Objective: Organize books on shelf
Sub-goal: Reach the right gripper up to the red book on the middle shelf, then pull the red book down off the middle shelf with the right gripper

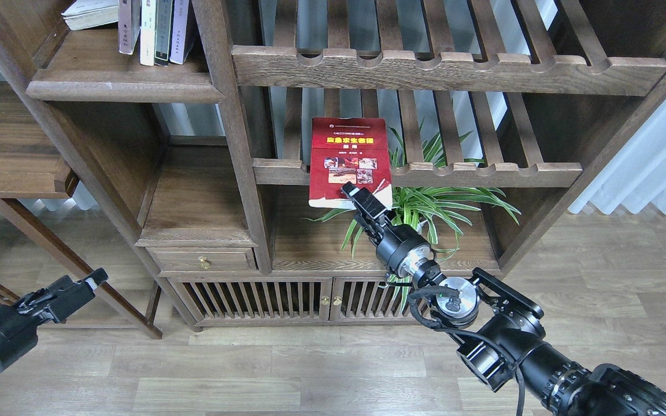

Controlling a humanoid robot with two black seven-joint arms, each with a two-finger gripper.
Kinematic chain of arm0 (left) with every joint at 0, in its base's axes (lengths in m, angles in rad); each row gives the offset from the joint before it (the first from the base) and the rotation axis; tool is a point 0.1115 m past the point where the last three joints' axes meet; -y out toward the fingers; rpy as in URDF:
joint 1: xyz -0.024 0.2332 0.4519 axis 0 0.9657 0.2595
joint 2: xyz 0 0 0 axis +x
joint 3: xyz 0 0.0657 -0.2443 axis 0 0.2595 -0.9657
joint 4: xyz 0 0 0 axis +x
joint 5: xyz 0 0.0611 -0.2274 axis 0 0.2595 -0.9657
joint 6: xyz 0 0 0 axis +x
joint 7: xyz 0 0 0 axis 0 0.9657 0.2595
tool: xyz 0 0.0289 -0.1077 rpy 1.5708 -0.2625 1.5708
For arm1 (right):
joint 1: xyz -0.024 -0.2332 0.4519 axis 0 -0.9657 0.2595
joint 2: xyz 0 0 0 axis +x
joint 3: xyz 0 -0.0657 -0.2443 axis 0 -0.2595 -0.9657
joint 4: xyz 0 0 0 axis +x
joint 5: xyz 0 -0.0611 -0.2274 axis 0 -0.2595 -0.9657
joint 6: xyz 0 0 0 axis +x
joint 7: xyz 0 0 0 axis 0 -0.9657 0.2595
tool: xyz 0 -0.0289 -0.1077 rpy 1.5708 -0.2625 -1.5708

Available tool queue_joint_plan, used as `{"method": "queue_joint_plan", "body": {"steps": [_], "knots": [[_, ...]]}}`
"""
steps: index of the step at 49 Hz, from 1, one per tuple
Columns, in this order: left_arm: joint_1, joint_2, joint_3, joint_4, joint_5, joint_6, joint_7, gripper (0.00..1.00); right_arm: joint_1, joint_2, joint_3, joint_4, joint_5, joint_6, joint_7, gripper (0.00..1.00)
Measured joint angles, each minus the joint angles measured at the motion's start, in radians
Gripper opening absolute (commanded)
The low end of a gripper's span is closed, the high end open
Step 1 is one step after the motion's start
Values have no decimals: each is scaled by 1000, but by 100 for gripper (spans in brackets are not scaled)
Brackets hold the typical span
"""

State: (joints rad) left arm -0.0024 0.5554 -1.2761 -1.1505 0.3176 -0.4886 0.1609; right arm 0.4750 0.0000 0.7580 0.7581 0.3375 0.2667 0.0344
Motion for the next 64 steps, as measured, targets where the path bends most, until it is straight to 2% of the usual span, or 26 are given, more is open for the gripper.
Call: {"method": "queue_joint_plan", "body": {"steps": [2,5,8,19,24,25,35,42,48,58,64], "knots": [[0,0,0,0,0,0,0,99,2,0,0,0,0,0,0,66],[0,0,0,0,0,0,0,99,5,0,0,0,2,2,2,51],[-1,0,0,0,0,0,0,99,10,0,4,0,5,5,3,42],[1,0,0,0,0,0,0,99,21,0,27,1,40,9,5,38],[2,0,0,0,0,0,0,99,27,0,41,-5,43,7,7,12],[2,0,0,0,0,0,0,99,28,0,45,-7,44,7,8,11],[1,0,0,4,0,0,0,99,27,0,69,-8,62,24,16,8],[2,0,0,18,-2,0,-4,99,-1,0,74,42,70,132,10,5],[7,-5,0,20,-13,0,-8,100,-74,0,67,142,72,210,-9,5],[10,-34,9,35,-24,0,-5,100,-215,0,59,307,72,222,-56,4],[10,-56,12,46,-30,0,-6,100,-273,0,55,360,71,222,-69,4]]}}
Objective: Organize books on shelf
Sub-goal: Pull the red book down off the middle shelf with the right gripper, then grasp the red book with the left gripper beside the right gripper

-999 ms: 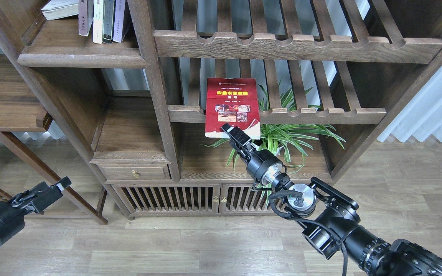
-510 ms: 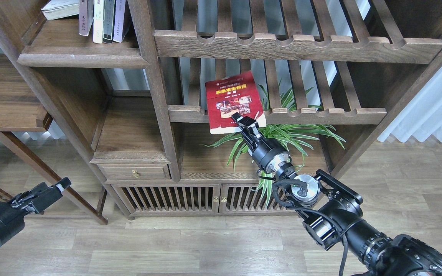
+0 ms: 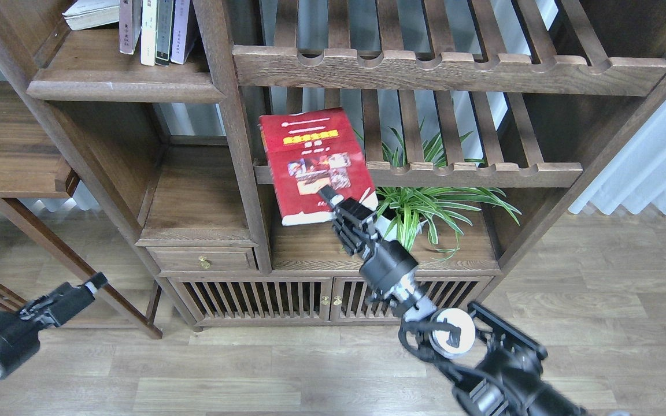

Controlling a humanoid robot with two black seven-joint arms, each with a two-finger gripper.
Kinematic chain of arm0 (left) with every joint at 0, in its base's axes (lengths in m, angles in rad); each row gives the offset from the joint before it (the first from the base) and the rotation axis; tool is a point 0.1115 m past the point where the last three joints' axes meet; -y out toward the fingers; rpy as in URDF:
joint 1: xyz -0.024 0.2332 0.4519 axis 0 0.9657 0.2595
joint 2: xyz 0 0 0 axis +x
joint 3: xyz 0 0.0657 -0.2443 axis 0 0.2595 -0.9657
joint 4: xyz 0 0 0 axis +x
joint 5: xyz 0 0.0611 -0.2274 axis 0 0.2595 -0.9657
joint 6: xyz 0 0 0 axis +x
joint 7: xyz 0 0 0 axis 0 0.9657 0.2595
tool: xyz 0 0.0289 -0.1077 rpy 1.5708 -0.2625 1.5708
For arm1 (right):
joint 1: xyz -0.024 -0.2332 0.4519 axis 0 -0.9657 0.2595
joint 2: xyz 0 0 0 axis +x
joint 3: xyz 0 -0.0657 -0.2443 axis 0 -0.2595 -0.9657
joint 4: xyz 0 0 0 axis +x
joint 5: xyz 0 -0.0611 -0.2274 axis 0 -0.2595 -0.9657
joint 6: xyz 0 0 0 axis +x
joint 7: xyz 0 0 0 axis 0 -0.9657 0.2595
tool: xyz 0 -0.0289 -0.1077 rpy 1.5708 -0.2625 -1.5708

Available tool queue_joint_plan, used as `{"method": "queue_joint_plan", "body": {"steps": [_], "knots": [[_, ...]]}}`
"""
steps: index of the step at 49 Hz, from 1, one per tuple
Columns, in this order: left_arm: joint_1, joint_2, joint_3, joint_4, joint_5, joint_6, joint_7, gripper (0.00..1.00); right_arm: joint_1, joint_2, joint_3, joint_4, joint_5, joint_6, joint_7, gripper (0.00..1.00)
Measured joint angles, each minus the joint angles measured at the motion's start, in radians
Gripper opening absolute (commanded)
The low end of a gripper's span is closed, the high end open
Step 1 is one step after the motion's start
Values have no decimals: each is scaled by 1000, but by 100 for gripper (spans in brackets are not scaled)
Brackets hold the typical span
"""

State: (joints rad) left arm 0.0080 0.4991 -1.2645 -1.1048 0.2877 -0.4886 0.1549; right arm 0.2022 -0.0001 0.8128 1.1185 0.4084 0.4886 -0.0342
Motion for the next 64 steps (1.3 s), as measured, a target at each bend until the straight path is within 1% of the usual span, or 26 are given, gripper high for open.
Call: {"method": "queue_joint_plan", "body": {"steps": [6,10,13,19,22,24,32,35,36,38,42,44,51,59,64], "knots": [[4,-25,24,3,-45,0,-6,100,-46,-3,-15,21,-2,0,-9,4],[2,-64,50,5,-104,0,-4,100,-73,-21,-37,24,-5,0,-33,5],[-3,-86,66,6,-148,0,-3,100,-93,-37,-51,24,-7,0,-61,5],[-17,-110,93,5,-251,0,-5,100,-136,-53,-70,22,-16,0,-143,5],[-24,-124,109,0,-303,0,-7,100,-147,-54,-72,17,-16,0,-171,6],[-27,-136,121,-6,-341,0,-8,100,-150,-55,-73,13,-15,0,-181,6],[-32,-161,152,-41,-452,0,-15,100,-151,-48,-73,8,-1,0,-193,6],[-33,-164,167,-59,-487,0,-29,100,-149,-42,-75,8,2,0,-194,6],[-35,-172,182,-76,-521,0,-58,100,-147,-31,-78,5,2,0,-196,6],[-35,-177,185,-79,-531,0,-70,100,-146,-27,-80,4,3,0,-198,6],[-37,-203,189,-89,-565,0,-120,100,-144,-9,-93,-5,3,0,-209,6],[-40,-210,192,-91,-572,0,-130,100,-144,-3,-98,-9,3,0,-212,6],[-50,-233,236,-104,-576,0,-137,100,-144,0,-106,-15,3,0,-222,6],[-59,-276,280,-151,-576,0,-137,100,-144,0,-125,-22,6,0,-239,6],[-59,-282,331,-168,-576,0,-138,100,-144,0,-127,-28,10,0,-246,6]]}}
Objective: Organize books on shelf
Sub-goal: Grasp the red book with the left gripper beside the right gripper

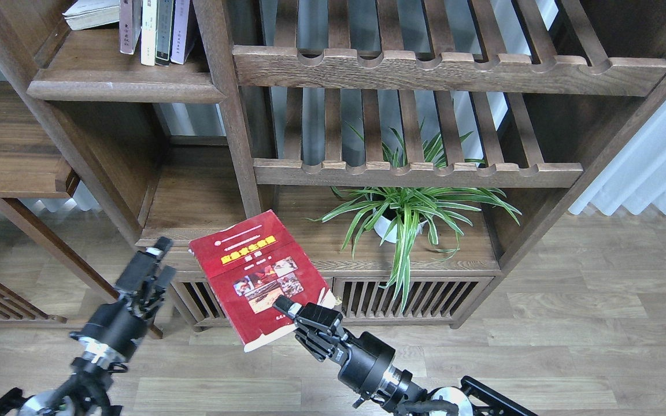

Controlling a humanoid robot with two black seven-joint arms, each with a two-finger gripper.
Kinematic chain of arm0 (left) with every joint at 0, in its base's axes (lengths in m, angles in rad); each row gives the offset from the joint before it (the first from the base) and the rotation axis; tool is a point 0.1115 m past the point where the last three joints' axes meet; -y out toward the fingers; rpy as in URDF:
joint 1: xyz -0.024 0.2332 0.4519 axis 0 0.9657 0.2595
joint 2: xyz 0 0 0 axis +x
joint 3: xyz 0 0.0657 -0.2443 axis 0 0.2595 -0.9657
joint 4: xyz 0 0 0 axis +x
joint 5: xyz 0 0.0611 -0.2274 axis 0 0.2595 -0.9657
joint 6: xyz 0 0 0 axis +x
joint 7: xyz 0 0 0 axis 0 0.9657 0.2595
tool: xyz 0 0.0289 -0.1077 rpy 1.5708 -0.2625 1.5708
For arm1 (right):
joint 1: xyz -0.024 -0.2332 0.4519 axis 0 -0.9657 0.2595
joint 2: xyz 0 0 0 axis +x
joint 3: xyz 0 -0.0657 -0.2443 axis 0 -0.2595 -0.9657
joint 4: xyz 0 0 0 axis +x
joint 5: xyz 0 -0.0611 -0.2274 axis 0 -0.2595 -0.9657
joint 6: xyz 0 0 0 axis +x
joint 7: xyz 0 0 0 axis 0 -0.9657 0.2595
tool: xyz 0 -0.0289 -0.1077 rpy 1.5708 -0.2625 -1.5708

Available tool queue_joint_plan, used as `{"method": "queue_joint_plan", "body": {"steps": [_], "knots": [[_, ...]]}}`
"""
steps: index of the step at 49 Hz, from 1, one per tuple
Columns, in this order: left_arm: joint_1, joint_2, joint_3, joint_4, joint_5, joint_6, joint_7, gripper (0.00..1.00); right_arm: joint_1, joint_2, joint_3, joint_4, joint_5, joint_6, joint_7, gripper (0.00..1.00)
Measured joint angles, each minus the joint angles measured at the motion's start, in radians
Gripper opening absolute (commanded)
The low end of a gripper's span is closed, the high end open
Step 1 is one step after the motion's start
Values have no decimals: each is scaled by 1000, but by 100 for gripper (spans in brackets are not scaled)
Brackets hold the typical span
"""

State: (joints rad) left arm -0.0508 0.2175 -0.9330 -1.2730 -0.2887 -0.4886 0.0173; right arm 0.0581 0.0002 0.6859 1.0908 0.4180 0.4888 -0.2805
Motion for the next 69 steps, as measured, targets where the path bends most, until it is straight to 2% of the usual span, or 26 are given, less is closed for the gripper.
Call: {"method": "queue_joint_plan", "body": {"steps": [7,19,22,24,25,26,27,44,61,63,66,67,68,69], "knots": [[1,0,72,-4,-1,0,-1,95,-6,0,-9,-1,1,0,-7,6],[0,11,151,-4,-61,0,-2,77,-18,-1,-28,-1,-2,0,-11,6],[-1,12,168,-4,-73,0,-2,62,-23,-1,-28,-1,-3,0,-11,6],[-2,13,181,-4,-75,0,-1,46,-26,-1,-28,-1,-4,0,-11,7],[-3,13,186,-4,-76,0,-1,35,-28,-1,-28,-1,-5,0,-13,7],[-5,13,191,-4,-76,0,-1,18,-29,-1,-29,-1,-6,0,-15,7],[-8,13,194,-4,-76,0,-1,8,-31,-1,-30,0,-7,0,-19,7],[-21,49,239,-7,-98,0,-22,7,-25,1,-22,-16,-13,1,-31,8],[-7,73,241,-26,-97,0,-13,7,38,1,18,-114,-5,0,-14,11],[-7,75,240,-26,-96,0,-12,7,39,1,21,-114,-4,0,-14,16],[-7,79,240,-26,-96,0,-12,7,39,1,22,-115,-4,0,-14,51],[-7,80,240,-26,-96,0,-12,7,39,1,22,-115,-4,0,-14,68],[-7,81,239,-26,-95,0,-11,7,39,1,22,-115,-5,0,-14,96],[-8,81,237,-26,-95,0,-10,7,39,1,22,-115,-9,0,-14,99]]}}
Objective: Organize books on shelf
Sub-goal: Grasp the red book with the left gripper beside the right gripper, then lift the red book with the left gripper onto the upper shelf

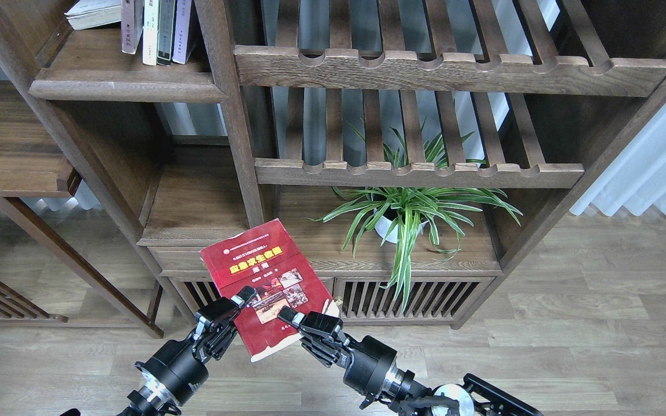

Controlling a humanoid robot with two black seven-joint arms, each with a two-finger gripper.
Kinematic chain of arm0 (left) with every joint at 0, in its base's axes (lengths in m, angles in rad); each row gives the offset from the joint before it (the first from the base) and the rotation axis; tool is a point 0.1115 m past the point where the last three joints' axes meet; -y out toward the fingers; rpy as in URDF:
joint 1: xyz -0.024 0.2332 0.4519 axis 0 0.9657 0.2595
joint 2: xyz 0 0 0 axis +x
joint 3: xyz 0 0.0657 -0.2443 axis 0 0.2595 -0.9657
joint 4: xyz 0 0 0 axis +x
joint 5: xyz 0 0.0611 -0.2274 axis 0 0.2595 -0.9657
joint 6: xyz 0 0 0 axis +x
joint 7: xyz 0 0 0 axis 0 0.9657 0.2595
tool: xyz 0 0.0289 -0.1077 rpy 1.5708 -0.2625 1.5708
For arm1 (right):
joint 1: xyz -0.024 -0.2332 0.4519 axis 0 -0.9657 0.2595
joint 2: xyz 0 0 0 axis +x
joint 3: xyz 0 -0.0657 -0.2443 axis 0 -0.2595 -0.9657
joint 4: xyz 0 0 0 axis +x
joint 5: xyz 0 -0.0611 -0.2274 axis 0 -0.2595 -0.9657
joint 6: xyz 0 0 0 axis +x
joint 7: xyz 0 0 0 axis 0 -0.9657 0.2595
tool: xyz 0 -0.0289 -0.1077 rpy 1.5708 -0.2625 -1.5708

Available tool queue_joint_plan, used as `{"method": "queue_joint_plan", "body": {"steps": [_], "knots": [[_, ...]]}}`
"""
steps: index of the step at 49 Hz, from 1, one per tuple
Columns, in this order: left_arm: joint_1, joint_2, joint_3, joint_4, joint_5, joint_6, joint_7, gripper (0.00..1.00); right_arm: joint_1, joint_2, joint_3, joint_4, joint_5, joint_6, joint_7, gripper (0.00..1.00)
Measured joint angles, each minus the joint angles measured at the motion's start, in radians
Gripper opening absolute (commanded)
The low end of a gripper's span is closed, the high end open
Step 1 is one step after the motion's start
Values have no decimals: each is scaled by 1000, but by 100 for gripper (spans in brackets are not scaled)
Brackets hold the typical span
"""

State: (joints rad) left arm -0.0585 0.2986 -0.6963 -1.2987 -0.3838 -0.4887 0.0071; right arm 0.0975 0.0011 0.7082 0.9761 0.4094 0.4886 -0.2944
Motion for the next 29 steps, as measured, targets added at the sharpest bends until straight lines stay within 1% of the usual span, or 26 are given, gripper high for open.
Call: {"method": "queue_joint_plan", "body": {"steps": [6,12,17,22,29], "knots": [[-4,22,-46,13,2,0,10,7,-5,-3,8,-4,-71,0,2,99],[-6,81,-88,14,9,0,22,6,-12,-1,10,-1,-82,0,2,99],[-6,141,-140,-11,33,0,32,6,-12,-1,30,0,-84,0,2,99],[-6,200,-186,-78,51,0,36,5,-12,-1,34,-5,-85,0,1,99],[-30,228,-220,-85,74,0,38,6,-18,-1,34,-22,-86,0,1,99]]}}
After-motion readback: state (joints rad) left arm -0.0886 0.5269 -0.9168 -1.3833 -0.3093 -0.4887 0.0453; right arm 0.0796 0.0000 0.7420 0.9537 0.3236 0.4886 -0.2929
